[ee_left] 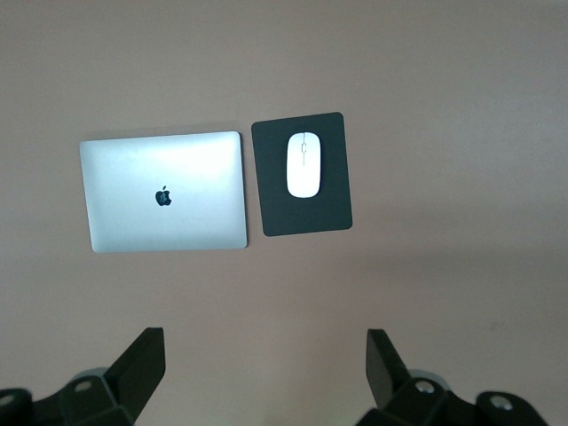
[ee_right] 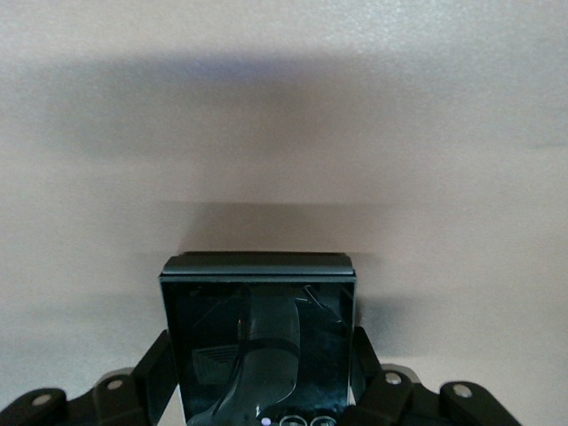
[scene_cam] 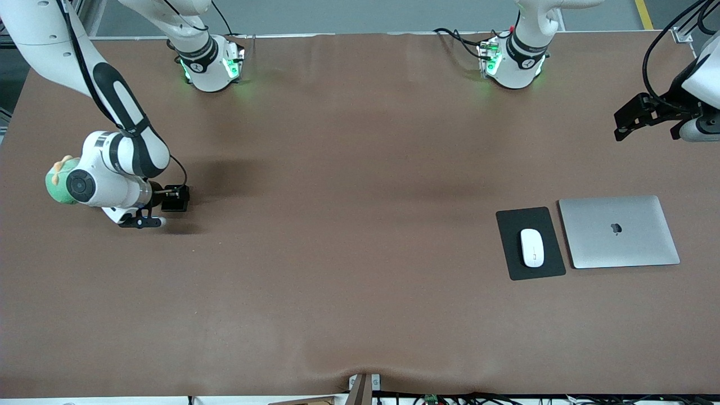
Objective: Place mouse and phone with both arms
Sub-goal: 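Lower the phone beside the plush toy and open the right gripper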
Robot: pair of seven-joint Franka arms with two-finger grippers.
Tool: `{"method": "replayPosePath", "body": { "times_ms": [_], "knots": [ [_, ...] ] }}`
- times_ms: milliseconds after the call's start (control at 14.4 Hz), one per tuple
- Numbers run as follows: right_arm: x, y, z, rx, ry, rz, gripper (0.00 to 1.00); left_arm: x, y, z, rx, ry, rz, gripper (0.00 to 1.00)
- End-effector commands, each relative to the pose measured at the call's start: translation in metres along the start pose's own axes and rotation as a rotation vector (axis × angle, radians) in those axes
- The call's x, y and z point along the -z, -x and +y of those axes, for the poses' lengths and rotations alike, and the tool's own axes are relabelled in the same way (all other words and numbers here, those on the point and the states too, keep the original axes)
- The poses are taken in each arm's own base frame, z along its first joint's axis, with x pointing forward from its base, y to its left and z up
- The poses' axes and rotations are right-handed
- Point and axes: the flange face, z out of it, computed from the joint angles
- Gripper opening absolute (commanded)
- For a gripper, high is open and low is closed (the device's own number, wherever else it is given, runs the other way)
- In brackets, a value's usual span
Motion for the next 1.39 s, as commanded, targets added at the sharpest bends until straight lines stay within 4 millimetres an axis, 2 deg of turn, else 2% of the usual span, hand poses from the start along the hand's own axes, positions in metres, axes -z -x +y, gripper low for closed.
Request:
{"method": "replayPosePath", "body": {
  "times_ms": [0,209,417,557,765,1043,1322],
  "knots": [
    [0.009,0.008,0.010,0.034,0.005,0.014,1.00,-0.002,-0.001,0.004,-0.008,0.011,-0.006,1.00],
    [0.036,-0.012,0.009,0.050,0.013,0.047,1.00,-0.002,-0.001,0.004,-0.010,0.012,-0.006,1.00],
    [0.090,-0.042,0.015,0.048,0.021,0.094,1.00,-0.003,-0.001,0.004,-0.008,0.012,-0.008,1.00],
    [0.120,-0.061,0.010,0.059,0.019,0.063,1.00,-0.002,-0.001,0.003,-0.006,0.012,-0.006,1.00],
    [0.173,-0.079,0.011,0.058,0.023,0.084,1.00,-0.003,-0.001,0.003,-0.011,0.012,-0.008,1.00],
    [0.257,-0.090,0.007,0.059,0.038,0.168,1.00,-0.003,-0.002,0.001,-0.015,0.003,-0.007,1.00],
    [0.345,-0.075,-0.001,0.064,0.050,0.198,1.00,0.003,-0.003,0.001,-0.023,0.015,0.003,1.00]
  ]
}}
